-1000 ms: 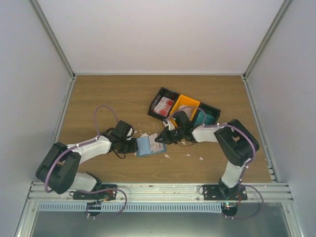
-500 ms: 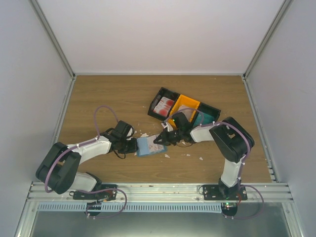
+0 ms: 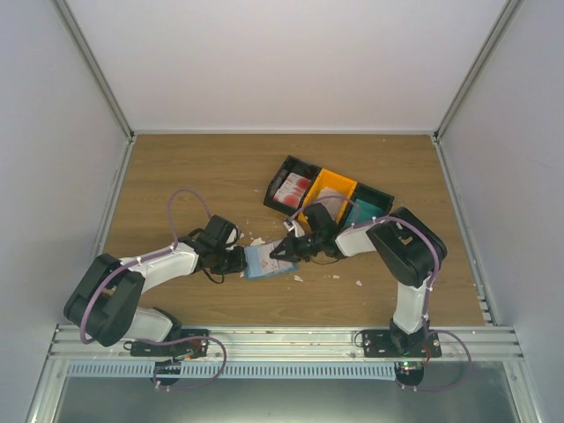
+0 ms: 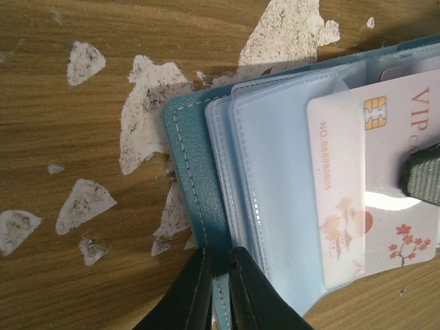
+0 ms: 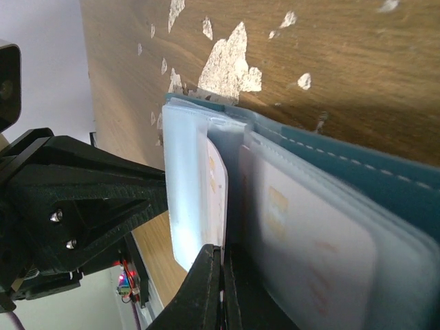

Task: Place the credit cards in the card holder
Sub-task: Insert the credit card into the card holder.

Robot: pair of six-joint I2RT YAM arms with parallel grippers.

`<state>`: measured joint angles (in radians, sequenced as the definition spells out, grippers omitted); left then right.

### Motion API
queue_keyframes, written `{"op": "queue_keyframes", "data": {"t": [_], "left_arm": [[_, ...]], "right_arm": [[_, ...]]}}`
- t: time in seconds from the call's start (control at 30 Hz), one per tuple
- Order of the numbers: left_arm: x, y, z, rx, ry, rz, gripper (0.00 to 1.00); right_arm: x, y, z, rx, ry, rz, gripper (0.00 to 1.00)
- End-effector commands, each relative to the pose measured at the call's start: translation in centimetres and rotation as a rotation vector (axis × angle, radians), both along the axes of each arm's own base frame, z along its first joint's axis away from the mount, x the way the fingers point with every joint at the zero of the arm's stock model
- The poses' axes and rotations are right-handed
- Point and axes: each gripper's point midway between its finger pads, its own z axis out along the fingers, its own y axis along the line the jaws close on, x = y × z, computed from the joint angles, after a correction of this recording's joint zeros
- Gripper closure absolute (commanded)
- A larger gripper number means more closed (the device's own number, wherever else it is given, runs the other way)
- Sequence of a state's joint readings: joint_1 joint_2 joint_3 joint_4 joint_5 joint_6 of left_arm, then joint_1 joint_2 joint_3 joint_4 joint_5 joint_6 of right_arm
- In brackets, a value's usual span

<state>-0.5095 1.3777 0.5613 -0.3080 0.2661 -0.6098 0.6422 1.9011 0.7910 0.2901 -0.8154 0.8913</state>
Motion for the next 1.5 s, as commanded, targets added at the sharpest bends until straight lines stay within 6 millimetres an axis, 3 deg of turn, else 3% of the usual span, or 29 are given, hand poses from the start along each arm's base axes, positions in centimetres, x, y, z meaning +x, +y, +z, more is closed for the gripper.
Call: {"op": "queue_keyframes", "data": {"t": [0.0, 0.27, 0.5, 0.7, 0.9, 1.13, 1.23, 1.47], "left_arm": [[-1.4, -0.2, -1.3, -0.011, 0.045, -0.035, 0.88], [-1.3, -0.5, -0.7, -0.029, 0.028, -0.042, 0.88], [-1.0, -0.8, 0.5, -0.057, -0.009, -0.045, 0.88], [-1.3, -1.6, 0.6, -0.104, -0.005, -0.073, 0.88], [-1.6, -2.2, 0.5, -0.152, -0.009, -0.085, 0.88], [-1.6, -2.9, 0.5, -0.176, -0.008, -0.111, 0.88], [-1.5, -2.6, 0.5, -0.161, -0.011, -0.105, 0.88], [-1.1, -1.8, 1.9, -0.142, -0.062, -0.053, 0.87]], "right_arm": [[-1.5, 0.2, -2.5, -0.080, 0.034, -0.003, 0.99], [-1.1, 1.5, -2.4, -0.127, -0.022, -0.011, 0.93], [-0.1, -0.3, -1.2, -0.276, -0.137, -0.069, 0.71], [-0.5, -0.6, -0.8, -0.414, -0.216, -0.042, 0.63], [-0.9, 0.0, -1.1, -0.550, -0.284, -0.008, 0.58], [-1.3, 2.7, -0.1, -0.589, -0.355, 0.055, 0.55], [-1.2, 2.2, -0.2, -0.619, -0.359, 0.051, 0.54], [0.7, 0.5, 4.1, -0.641, -0.484, -0.049, 0.48]]}}
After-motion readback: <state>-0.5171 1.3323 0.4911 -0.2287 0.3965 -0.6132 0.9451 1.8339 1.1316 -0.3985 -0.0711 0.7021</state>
